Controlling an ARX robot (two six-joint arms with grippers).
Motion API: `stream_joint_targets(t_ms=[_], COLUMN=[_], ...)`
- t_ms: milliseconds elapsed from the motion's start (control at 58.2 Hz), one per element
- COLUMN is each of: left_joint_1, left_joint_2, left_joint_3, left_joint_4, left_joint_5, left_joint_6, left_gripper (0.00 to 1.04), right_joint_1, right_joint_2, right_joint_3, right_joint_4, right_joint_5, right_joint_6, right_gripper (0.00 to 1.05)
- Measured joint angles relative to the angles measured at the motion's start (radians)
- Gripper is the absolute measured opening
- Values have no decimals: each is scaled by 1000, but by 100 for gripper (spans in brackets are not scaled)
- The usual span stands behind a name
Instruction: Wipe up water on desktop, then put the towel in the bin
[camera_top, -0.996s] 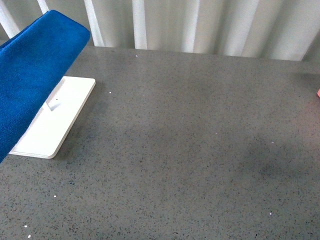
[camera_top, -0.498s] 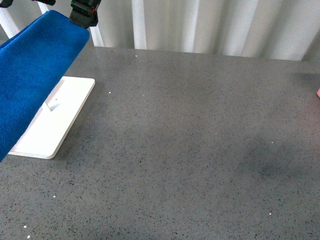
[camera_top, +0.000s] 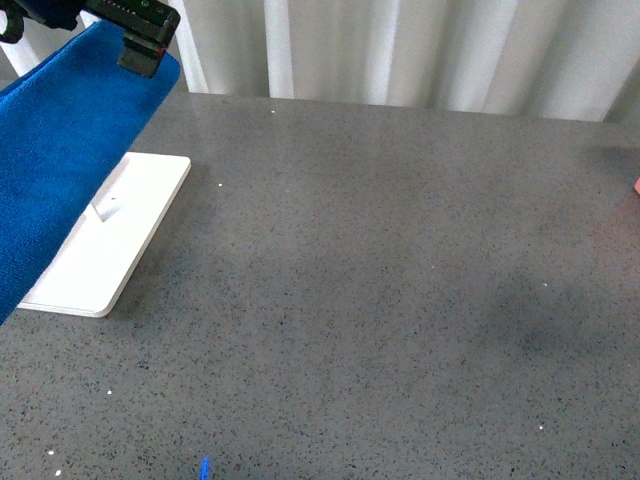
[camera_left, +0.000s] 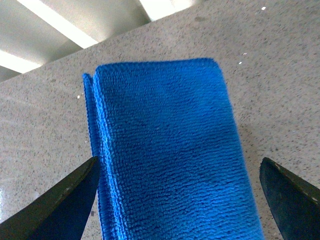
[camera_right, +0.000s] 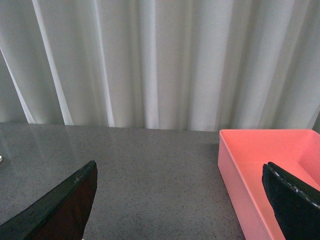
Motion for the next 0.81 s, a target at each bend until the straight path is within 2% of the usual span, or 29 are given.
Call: stream_joint_targets(t_ms=[275,344,515,670,807], left_joint_1=[11,11,15,17,13], left_joint_2=[19,23,26,19,12], left_joint_3=[-9,-20,-30,-29,-30], left_joint_4=[1,14,32,28,11], left_joint_5=[1,-5,-21,-14,35], left_joint_6=[-13,-5,-3,-11,-25], left_gripper=[98,85,45,23,6], right_joint_1=[0,0,0,0,0], right_joint_2=[0,0,0,0,0], right_joint_3=[0,0,0,0,0], right_joint_4=[0,0,0,0,0], right_joint_5=[0,0,0,0,0], right_joint_6=[0,0,0,0,0], right_gripper=[98,98,98,98,98])
